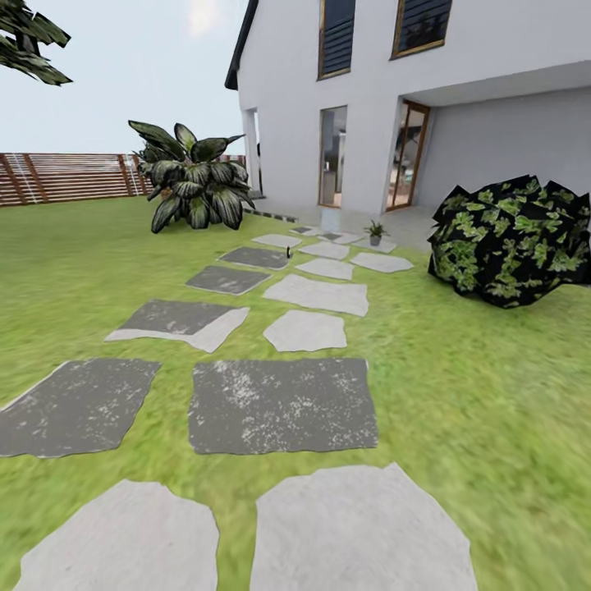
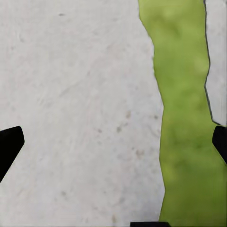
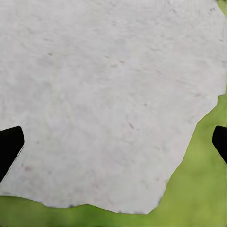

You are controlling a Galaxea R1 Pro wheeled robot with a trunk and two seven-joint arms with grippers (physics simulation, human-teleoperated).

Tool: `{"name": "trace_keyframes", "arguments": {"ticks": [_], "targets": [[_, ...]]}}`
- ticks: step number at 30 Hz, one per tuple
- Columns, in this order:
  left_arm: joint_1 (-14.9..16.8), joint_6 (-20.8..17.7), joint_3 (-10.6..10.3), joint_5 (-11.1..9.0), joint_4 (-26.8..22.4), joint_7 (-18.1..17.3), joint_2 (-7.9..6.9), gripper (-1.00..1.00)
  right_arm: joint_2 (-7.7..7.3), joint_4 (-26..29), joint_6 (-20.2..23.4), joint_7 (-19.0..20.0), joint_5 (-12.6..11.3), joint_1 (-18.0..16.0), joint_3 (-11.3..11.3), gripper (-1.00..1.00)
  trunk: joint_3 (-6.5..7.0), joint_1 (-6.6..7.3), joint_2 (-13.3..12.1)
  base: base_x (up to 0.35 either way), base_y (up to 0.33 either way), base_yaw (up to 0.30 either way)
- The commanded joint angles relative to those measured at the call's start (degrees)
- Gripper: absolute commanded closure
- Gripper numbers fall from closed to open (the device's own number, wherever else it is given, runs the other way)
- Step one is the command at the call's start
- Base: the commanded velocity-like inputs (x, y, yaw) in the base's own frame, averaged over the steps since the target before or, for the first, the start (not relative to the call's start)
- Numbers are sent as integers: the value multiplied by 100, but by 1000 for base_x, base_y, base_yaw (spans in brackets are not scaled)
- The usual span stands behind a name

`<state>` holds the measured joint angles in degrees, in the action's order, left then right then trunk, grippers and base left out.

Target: Pick up the pesticide atomizer in the garden and spray insectifuge to fully cover both potted plants in the garden.

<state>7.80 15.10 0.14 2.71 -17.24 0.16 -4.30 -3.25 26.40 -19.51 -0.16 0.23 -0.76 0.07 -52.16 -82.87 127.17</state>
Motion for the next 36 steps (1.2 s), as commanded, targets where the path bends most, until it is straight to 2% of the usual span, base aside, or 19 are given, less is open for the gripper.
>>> {"name": "trace_keyframes", "arguments": {"ticks": [1, 36], "targets": [[3, 19, 4, 28, 6, 2, -1, -100, 0, -4, -17, -2, 3, -3, 2, -100, -5, -2, 2, 338, 0, 0], [3, 19, 4, 34, 10, 2, -1, -100, 0, -4, -17, -2, 3, -3, 2, -100, -5, -2, 2, 338, 0, 0]]}}
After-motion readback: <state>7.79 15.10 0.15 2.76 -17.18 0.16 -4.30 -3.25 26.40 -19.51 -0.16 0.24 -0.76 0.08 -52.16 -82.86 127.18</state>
